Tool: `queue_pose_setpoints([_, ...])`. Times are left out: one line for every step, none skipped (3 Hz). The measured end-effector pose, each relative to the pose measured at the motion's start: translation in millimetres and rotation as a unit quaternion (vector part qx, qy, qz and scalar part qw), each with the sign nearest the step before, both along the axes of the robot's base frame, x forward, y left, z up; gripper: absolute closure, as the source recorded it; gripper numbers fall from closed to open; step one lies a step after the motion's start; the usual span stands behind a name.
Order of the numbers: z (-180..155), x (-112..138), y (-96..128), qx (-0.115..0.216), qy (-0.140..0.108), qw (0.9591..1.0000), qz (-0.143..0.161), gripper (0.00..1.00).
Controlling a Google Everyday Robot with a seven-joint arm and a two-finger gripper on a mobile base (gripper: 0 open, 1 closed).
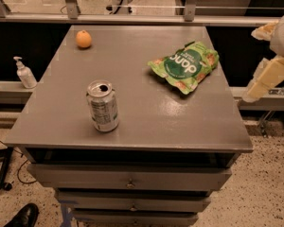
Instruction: Move green rice chip bag near 7up can
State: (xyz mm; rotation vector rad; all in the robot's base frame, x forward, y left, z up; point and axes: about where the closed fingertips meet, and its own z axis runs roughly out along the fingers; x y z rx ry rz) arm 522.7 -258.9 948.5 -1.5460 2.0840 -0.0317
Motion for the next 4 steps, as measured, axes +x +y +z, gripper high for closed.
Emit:
queue_pose_setpoints([-12,45,-13,0.062,-0.023,0.9977,-0.018,0.0])
queue_pose_setpoints([-29,90,-14,0.142,-0.031,0.9888,-0.035,0.0])
queue_pose_setpoints([-46,126,1,0.206,-0.028,0.9771,-0.044,0.0])
queue_pose_setpoints([-67,153,20,0.253,-0.015,0.9656,-0.057,0.0])
